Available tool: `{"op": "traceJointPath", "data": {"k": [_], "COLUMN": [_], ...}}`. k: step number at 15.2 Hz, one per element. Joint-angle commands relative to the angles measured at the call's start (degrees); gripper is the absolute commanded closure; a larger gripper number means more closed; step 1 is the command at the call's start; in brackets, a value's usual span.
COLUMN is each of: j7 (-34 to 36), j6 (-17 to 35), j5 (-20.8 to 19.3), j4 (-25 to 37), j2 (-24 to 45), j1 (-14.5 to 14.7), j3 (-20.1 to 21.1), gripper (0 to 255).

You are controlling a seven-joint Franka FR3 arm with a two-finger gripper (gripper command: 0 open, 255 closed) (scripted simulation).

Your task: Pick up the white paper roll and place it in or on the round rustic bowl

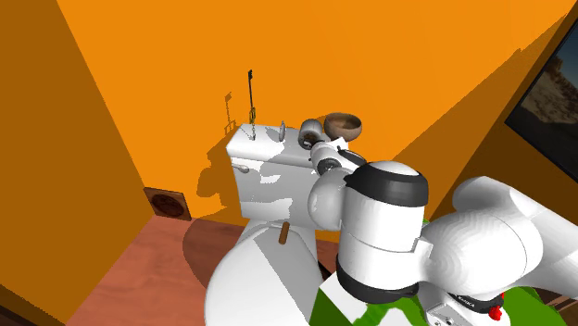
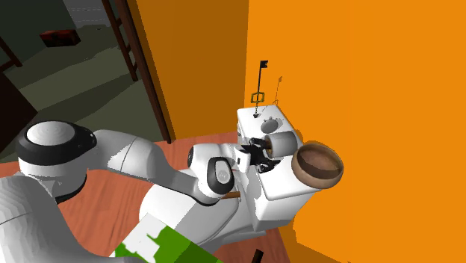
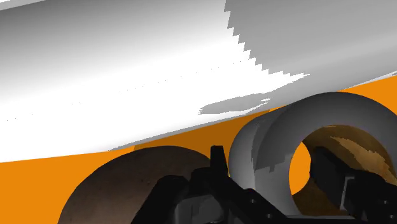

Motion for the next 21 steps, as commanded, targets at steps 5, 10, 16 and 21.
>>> {"op": "traceJointPath", "data": {"k": [5, 10, 16, 21], "j7": [0.0, -0.41, -2.88, -5.0], "j6": [0.0, -0.13, -1.21, -2.44], "j5": [0.01, -0.36, -2.51, -4.19], "j4": [-0.02, -0.25, -1.56, -2.34], "j2": [0.0, 0.68, 4.62, 7.72], "j1": [0.01, 0.2, 1.67, 3.15], "j3": [0.0, -0.55, -4.06, -7.2], "gripper": [255, 255, 255, 255]}}
